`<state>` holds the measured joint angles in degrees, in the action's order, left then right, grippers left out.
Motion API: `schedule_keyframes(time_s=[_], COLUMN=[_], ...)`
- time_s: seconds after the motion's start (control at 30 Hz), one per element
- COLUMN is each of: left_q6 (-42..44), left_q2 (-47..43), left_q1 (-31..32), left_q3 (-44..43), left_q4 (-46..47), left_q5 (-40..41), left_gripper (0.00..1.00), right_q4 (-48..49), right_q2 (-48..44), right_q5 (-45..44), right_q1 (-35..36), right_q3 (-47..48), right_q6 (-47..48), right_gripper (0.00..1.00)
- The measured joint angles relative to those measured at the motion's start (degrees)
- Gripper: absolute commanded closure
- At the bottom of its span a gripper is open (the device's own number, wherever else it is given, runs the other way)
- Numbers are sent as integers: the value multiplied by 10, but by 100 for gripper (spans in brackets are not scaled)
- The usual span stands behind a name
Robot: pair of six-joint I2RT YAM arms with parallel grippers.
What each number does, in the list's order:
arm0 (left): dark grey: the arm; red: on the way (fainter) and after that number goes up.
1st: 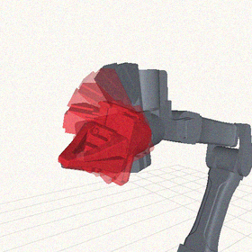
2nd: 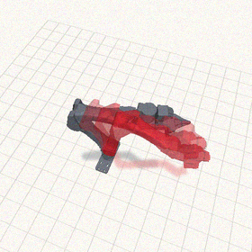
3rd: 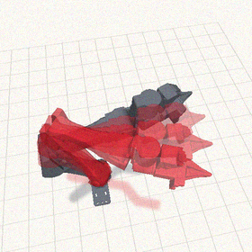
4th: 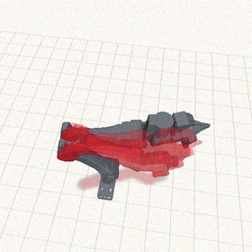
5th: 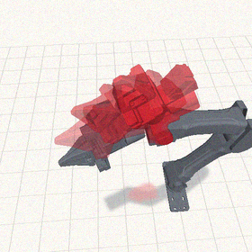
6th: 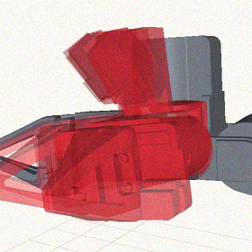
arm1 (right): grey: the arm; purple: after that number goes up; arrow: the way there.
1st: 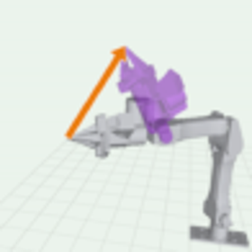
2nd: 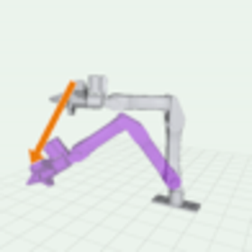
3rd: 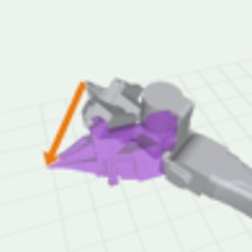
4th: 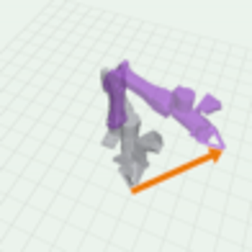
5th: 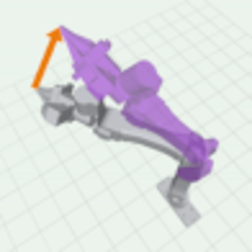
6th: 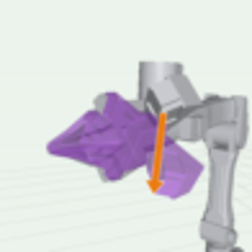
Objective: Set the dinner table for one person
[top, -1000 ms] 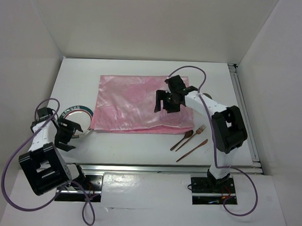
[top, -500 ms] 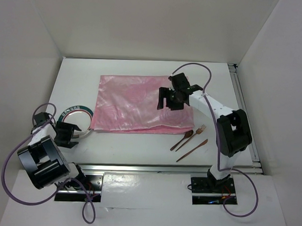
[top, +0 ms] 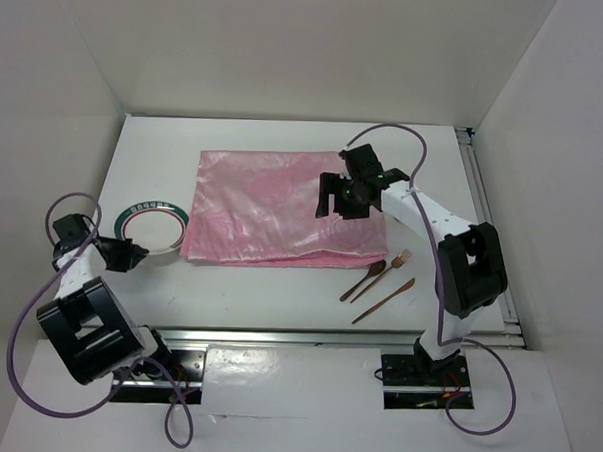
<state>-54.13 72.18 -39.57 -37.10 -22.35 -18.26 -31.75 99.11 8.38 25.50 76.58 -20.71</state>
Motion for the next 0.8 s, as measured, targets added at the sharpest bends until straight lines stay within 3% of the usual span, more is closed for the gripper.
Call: schedule_keyframes(time_s=[0.23,0.37,0.6,0.8], left_q6=[5,28,62,79], left_q2=[-62,-78,-66,87], left_q1=[5,53,200,384], left_q3=[-64,-133,-194,-291], left_q4=[-73,-83,-59,-25], left_q5=[40,59,49,32], left_gripper=[100,100,100,100], right_q4=[-5,-5,-10,-13], right_q2=[-5,-8,-18,-65], right_q5=[0,0,-7,-33], right_q1=[0,0,0,-5], right_q3=[0,0,0,-4], right_q6=[-1,-2,-3,-11], right_gripper=[13,13,13,13])
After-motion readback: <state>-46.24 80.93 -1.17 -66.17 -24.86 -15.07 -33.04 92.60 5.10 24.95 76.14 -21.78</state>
